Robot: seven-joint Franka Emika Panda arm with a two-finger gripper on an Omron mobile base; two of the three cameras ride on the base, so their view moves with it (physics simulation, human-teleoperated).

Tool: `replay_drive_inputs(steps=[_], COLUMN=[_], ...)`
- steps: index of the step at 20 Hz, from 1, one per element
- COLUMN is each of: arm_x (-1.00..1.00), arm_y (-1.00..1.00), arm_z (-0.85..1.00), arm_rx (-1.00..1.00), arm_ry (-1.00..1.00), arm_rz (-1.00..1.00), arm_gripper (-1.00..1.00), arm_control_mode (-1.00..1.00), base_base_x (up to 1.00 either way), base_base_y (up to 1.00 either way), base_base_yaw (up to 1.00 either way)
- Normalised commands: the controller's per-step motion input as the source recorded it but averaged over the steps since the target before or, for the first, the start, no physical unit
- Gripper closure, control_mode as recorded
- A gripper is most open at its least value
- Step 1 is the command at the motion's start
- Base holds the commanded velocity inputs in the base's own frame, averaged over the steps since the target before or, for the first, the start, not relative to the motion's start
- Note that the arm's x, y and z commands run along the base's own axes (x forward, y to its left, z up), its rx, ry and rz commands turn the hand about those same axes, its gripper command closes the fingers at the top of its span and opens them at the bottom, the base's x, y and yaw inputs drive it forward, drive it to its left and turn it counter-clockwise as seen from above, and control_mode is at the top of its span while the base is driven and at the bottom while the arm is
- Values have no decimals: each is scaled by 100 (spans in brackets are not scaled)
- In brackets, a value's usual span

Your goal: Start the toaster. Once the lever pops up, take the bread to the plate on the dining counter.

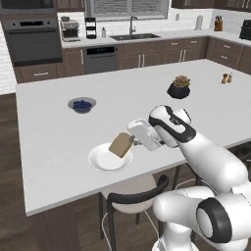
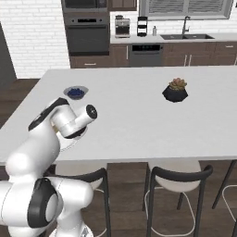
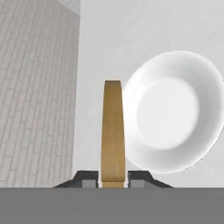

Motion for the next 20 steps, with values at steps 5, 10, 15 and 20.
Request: replay_drive_inputs(steps=[5, 10, 15, 20], arm_x=[21, 18, 6, 0], arm_y=[19, 33, 18, 9], arm_z=[-30, -26, -18, -27], arm_rx=[-4, -4, -2, -4], arm_ry=[0, 0, 0, 0], arm_rz=[-2, -1, 0, 0], arm_gripper=[100, 100, 100, 100], arm_control_mode=[-100, -100, -100, -100], base_base_x=[0, 0, 0, 0], base_base_y=[0, 0, 0, 0], base_base_yaw=[0, 0, 0, 0])
